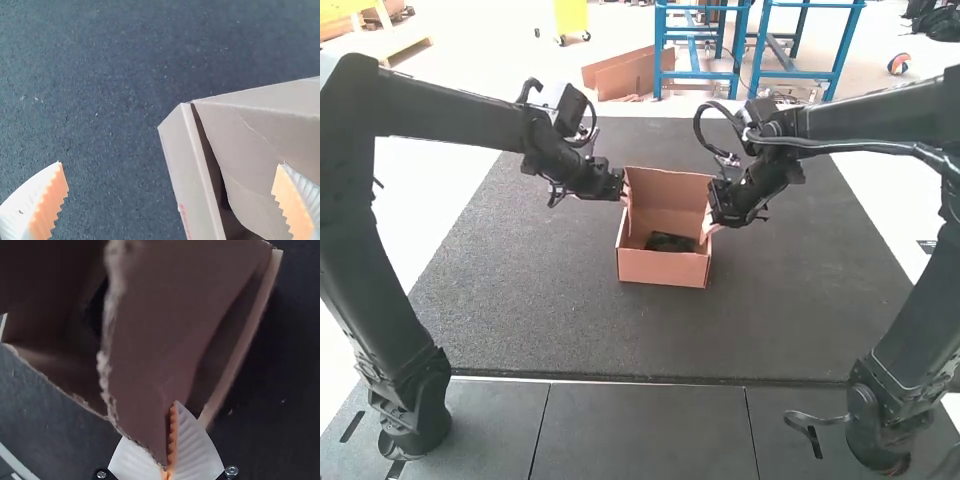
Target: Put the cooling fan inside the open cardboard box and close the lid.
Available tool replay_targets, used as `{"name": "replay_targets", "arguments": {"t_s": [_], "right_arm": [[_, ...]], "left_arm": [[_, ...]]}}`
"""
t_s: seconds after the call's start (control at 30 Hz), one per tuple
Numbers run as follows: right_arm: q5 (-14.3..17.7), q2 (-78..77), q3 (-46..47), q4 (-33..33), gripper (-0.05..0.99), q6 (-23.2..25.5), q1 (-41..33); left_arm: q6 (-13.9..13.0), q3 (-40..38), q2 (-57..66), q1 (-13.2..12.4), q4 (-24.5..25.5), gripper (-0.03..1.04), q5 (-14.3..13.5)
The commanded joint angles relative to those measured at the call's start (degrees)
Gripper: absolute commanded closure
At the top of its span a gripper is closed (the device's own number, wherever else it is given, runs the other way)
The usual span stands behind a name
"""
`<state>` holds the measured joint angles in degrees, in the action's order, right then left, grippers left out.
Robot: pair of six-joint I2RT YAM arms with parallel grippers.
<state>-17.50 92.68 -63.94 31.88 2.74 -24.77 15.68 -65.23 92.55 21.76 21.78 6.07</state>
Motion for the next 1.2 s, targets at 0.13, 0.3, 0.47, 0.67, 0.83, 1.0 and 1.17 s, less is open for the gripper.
{"name": "replay_targets", "arguments": {"t_s": [0.13, 0.3, 0.47, 0.67, 0.83, 1.0, 1.17], "right_arm": [[3.52, -1.1, 1.28, 0.82, 0.95, -3.71, -0.89], [3.61, -1.19, 1.28, 0.99, 0.92, -3.18, -0.8], [3.52, -1.89, -0.92, 0.55, 0.45, -0.72, 0.08], [2.99, -2.86, -2.41, 0.82, 0.16, -0.37, 0.69], [2.99, -5.85, -2.06, 1.26, 0.05, -0.9, 1.57], [5.19, -8.57, -1.18, 0.9, 0.03, -1.51, 3.86], [9.06, -12.18, 0.57, -3.93, 0.03, -2.04, 7.02]], "left_arm": [[-0.57, 2.3, -4.49, 0.48, 0.28, 0.04, 1.23], [-1.97, 3.27, -6.07, 0.48, 1.77, 0.04, 1.05], [-3.55, 3.44, -7.04, 0.39, 3.53, 0.04, 0.61], [-5.14, 3.18, -7.91, 0.39, 3.53, 0.04, -4.66], [-9.0, 2.74, -8.18, 0.04, 2.04, 0.04, -16.88], [-14.1, 2.65, -8.53, -0.05, -3.24, 0.04, -25.31], [-15.95, 0.81, -8.79, 0.21, -6.93, 0.04, -25.58]]}}
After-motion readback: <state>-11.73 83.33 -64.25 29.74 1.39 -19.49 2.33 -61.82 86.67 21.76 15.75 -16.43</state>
